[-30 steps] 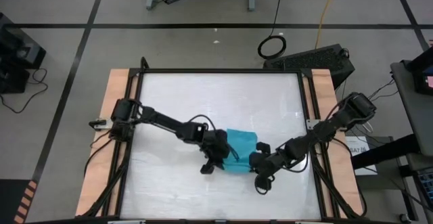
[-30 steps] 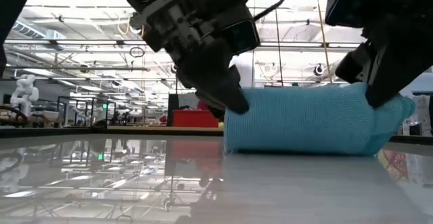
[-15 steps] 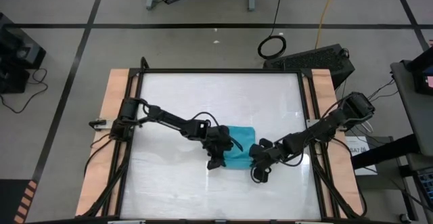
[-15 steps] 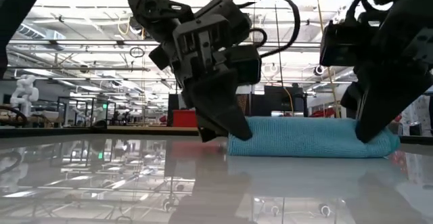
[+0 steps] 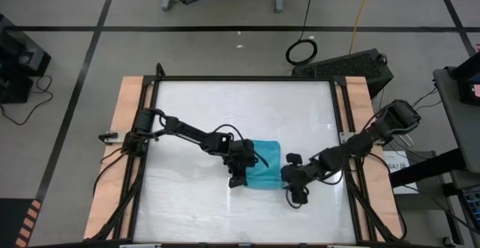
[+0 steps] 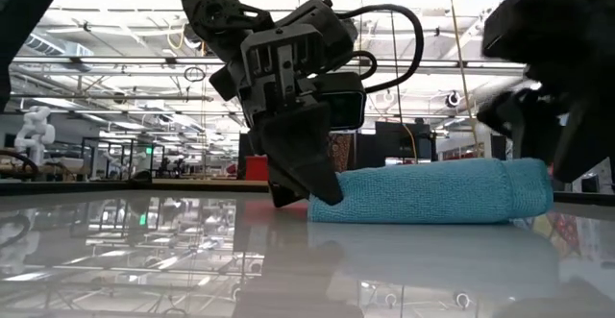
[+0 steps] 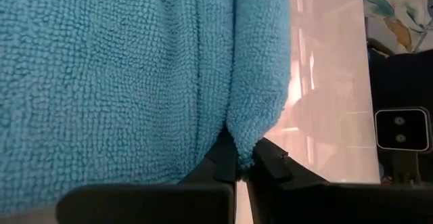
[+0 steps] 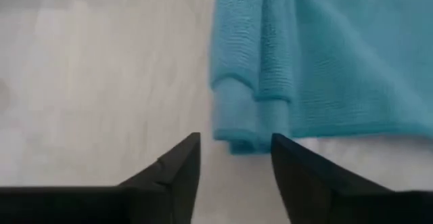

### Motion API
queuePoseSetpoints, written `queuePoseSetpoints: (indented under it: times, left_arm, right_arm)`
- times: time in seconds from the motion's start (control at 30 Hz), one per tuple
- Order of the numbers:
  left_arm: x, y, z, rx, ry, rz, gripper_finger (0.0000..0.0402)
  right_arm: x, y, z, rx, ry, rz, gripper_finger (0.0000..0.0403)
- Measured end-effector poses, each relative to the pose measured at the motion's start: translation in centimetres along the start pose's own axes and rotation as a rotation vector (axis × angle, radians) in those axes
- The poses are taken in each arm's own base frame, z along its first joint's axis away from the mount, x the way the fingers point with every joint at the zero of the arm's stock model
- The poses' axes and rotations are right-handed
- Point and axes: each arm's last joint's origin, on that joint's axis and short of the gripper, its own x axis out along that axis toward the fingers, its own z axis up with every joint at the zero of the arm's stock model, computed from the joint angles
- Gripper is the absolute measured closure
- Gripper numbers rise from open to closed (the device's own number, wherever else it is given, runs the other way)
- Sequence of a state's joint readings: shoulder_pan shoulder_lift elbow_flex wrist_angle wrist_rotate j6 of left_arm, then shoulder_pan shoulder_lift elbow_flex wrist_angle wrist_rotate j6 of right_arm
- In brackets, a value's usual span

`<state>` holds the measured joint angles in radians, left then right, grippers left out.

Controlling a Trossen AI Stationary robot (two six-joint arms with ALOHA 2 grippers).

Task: Roll towel
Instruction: Roll the blue towel

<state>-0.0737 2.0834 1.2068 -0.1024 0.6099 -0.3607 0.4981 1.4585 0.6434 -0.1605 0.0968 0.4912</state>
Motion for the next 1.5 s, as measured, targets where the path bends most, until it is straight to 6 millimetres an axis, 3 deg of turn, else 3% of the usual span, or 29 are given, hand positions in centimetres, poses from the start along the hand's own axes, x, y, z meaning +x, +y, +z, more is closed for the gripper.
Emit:
queuePoseSetpoints:
  times: [0.13, 0.37, 0.8, 1.07, 1.37, 1.5]
  left_arm:
    - [-0.2, 0.2, 0.1, -0.008, -0.006, 0.003, 0.0388]
    - [-0.5, 0.7, 0.3, -0.042, -0.016, 0.012, 0.0388]
    - [-0.8, 1.3, 0.3, -0.086, -0.019, 0.026, 0.0388]
    - [-0.9, 1.5, 0.4, -0.102, -0.021, 0.03, 0.0388]
    - [-0.9, 1.5, 0.4, -0.102, -0.021, 0.03, 0.0388]
    - [-0.9, 1.5, 0.4, -0.094, -0.022, 0.028, 0.0388]
  right_arm:
    - [-0.5, 1.8, -0.9, -0.253, -0.059, -0.084, 0.0213]
    - [0.2, 3.8, -2.8, -0.585, -0.118, -0.308, 0.0219]
    - [3.8, 6.4, -3.7, -0.956, -0.159, -0.526, 0.0222]
    - [5.0, 6.5, -3.5, -1.024, -0.119, -0.588, 0.0222]
    - [5.1, 5.6, -3.4, -0.892, -0.106, -0.607, 0.0224]
    - [5.2, 5.1, -3.3, -0.825, -0.092, -0.588, 0.0246]
